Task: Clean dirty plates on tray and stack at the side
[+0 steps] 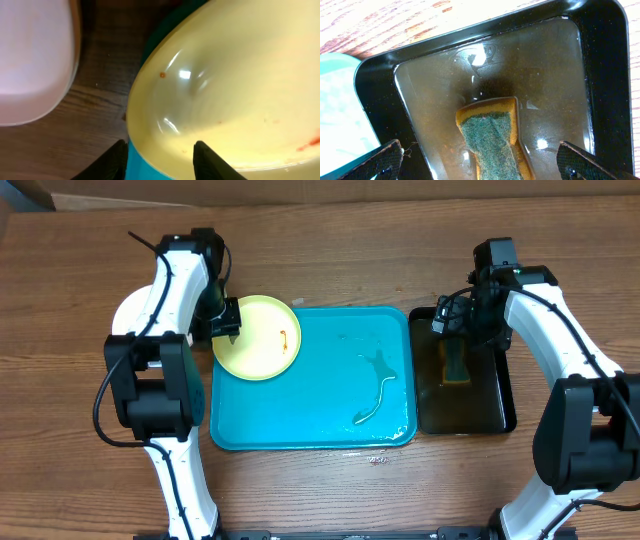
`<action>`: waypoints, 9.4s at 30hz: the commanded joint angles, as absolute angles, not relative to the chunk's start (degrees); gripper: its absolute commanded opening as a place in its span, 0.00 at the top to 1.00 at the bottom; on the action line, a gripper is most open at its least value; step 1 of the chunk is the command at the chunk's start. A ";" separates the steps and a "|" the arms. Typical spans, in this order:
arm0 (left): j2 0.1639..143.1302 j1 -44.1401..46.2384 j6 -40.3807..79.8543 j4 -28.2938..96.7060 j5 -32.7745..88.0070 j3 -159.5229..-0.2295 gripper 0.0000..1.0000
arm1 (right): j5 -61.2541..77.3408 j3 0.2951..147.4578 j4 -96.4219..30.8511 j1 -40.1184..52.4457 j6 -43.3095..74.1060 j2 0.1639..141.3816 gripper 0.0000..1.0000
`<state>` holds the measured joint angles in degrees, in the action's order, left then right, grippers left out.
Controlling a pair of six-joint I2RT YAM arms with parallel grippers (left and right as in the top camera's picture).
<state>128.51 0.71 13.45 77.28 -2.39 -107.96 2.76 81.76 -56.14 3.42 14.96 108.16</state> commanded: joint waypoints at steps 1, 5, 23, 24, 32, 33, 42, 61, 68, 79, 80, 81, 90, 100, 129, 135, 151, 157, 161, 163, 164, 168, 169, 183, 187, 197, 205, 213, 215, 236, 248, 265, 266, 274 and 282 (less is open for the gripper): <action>128.84 0.49 12.12 79.11 -3.05 -113.12 0.55 | 3.14 82.94 -55.86 3.40 15.03 106.94 0.00; 128.92 0.38 11.55 78.35 -5.82 -113.16 0.52 | 3.14 82.94 -55.86 3.40 15.03 106.94 0.00; 128.99 0.40 11.73 71.61 -0.58 -105.62 0.59 | 3.14 82.94 -55.86 3.40 15.03 106.94 0.00; 128.99 0.40 11.73 72.14 0.82 -105.60 0.59 | 3.14 82.94 -55.86 3.40 15.03 106.94 0.00; 128.99 1.74 10.66 75.88 11.49 -105.56 0.58 | 3.14 82.94 -55.86 3.40 15.03 106.94 0.00; 128.99 2.11 10.66 76.34 11.94 -105.56 0.58 | 3.14 82.94 -55.86 3.40 15.03 106.94 0.00; 128.99 8.08 10.70 79.55 12.14 -105.49 0.57 | 3.14 82.94 -55.86 3.40 15.03 106.94 0.00; 128.55 8.25 13.10 82.54 4.82 -113.73 0.57 | 3.14 82.94 -55.88 3.40 15.03 106.94 0.00; 128.60 3.16 13.91 78.76 -5.26 -113.58 0.53 | 3.14 82.94 -55.86 3.40 15.03 106.94 0.00; 129.01 -0.82 12.40 73.56 -3.25 -112.42 0.44 | 3.14 82.94 -55.86 3.40 15.03 106.94 0.00; 129.01 -0.69 11.88 72.90 -2.42 -112.16 0.44 | 3.14 82.94 -55.86 3.40 15.03 106.94 0.00; 129.01 -0.49 11.44 72.18 -1.83 -111.85 0.43 | 3.14 82.94 -55.86 3.40 15.03 106.94 0.00; 129.12 -0.45 11.03 70.96 -2.04 -111.68 0.38 | 3.14 82.94 -55.86 3.40 15.03 106.94 0.00; 129.12 0.03 3.57 66.65 -1.85 -106.72 0.27 | 3.14 82.94 -55.86 3.40 15.03 106.94 0.00; 129.12 4.29 -2.79 73.52 14.33 -104.84 0.26 | 3.14 82.94 -55.86 3.40 15.03 106.94 0.00; 129.12 8.56 -2.11 74.85 14.90 -103.24 0.26 | 3.14 82.94 -55.86 3.40 15.03 106.94 0.00; 127.92 8.95 7.31 72.55 5.54 -104.71 0.27 | 3.14 82.94 -55.86 3.40 15.03 106.94 0.00; 127.92 2.59 6.70 71.90 5.63 -104.68 0.27 | 3.14 82.94 -55.86 3.40 15.03 106.94 0.00; 127.94 0.34 5.06 70.85 5.56 -104.25 0.28 | 3.14 82.94 -55.86 3.40 15.03 106.94 0.00; 128.07 0.16 4.34 70.24 5.54 -103.88 0.28 | 3.14 82.94 -55.86 3.40 15.03 106.94 0.00; 128.16 0.16 4.21 69.97 5.52 -103.66 0.28 | 3.14 82.94 -55.86 3.40 15.03 106.94 0.00; 128.16 0.80 4.14 69.41 6.94 -103.13 0.28 | 3.14 82.94 -55.86 3.40 15.03 106.94 0.00; 128.16 0.97 3.42 69.43 8.38 -103.13 0.28 | 3.14 82.94 -55.86 3.40 15.03 106.94 0.00; 128.11 2.81 -0.67 73.52 17.96 -103.24 0.61 | 3.14 82.94 -55.86 3.40 15.03 106.94 0.00; 128.14 5.69 1.87 73.01 17.43 -103.24 0.96 | 3.14 82.94 -55.86 3.40 15.03 106.94 0.00; 128.14 14.26 9.10 69.80 17.32 -103.24 0.96 | 3.14 82.94 -55.86 3.40 15.03 106.94 0.00; 128.14 19.64 15.92 69.43 4.54 -103.24 0.96 | 3.14 82.94 -55.86 3.40 15.03 106.94 0.00; 128.14 17.87 15.20 71.33 4.29 -104.99 0.96 | 3.14 82.94 -55.86 3.40 15.03 106.94 0.00; 128.11 16.80 14.33 72.93 4.40 -106.48 0.96 | 3.14 82.94 -55.86 3.40 15.03 106.94 0.00; 128.16 16.82 16.19 68.75 4.51 -104.22 0.96 | 3.14 82.94 -55.86 3.40 15.05 106.94 0.00; 128.16 17.82 17.82 69.32 4.56 -103.18 0.92 | 3.14 82.94 -55.86 3.40 15.03 106.94 0.00; 128.16 21.26 17.87 68.27 13.34 -101.38 0.93 | 3.14 82.94 -55.86 3.40 15.03 106.94 0.00; 128.16 21.67 17.74 68.27 14.76 -101.38 0.93 | 3.14 82.94 -55.86 3.40 15.05 106.94 0.00; 128.14 25.76 15.22 64.23 27.51 -101.41 0.94 | 3.14 82.94 -55.86 3.40 15.03 106.94 0.00; 125.75 24.86 15.25 67.68 22.02 -107.26 0.91 | 3.14 82.94 -55.86 3.40 15.03 106.94 0.00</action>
<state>128.55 26.41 16.29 66.70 24.58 -102.91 2.79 81.76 -56.16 3.42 14.94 108.16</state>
